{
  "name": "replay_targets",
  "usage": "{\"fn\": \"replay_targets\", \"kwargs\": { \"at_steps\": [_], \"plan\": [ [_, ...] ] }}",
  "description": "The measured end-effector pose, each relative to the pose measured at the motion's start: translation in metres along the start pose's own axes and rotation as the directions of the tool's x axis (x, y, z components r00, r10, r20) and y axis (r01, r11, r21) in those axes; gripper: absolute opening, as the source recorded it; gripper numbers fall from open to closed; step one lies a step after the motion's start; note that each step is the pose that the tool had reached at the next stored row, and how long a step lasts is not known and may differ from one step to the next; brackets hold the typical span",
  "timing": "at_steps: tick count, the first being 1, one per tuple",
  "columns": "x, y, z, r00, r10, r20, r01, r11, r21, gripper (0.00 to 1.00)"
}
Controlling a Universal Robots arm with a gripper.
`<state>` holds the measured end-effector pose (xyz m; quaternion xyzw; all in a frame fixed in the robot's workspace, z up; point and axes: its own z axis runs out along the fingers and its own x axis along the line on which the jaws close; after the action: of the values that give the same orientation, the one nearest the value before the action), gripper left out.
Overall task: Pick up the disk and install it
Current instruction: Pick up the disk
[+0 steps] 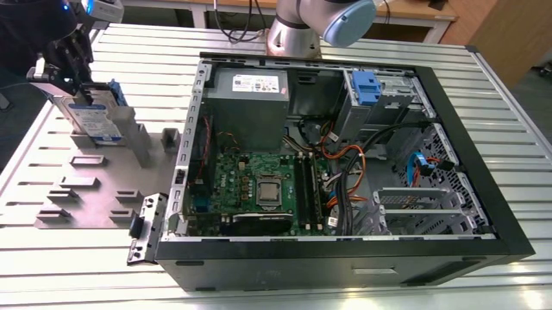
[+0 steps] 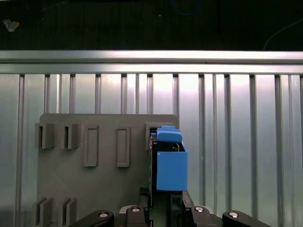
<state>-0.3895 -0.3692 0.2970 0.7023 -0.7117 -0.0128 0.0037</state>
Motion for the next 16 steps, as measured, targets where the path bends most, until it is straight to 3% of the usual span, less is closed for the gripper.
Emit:
{"fn": "replay_targets", "kwargs": {
  "at_steps": [3,14,16],
  "plan": [
    [0.0000,0.0000,-0.0014,1.0000,0.000,0.0003,0.000,1.0000,0.0004,0.35],
    [-0.0002,0.0004,-0.0175,1.0000,0.000,0.0000,0.000,1.0000,0.0000,0.35],
    [-0.0002,0.0004,-0.0176,1.0000,0.000,0.0002,0.000,1.0000,0.0002,0.35]
  ]
}}
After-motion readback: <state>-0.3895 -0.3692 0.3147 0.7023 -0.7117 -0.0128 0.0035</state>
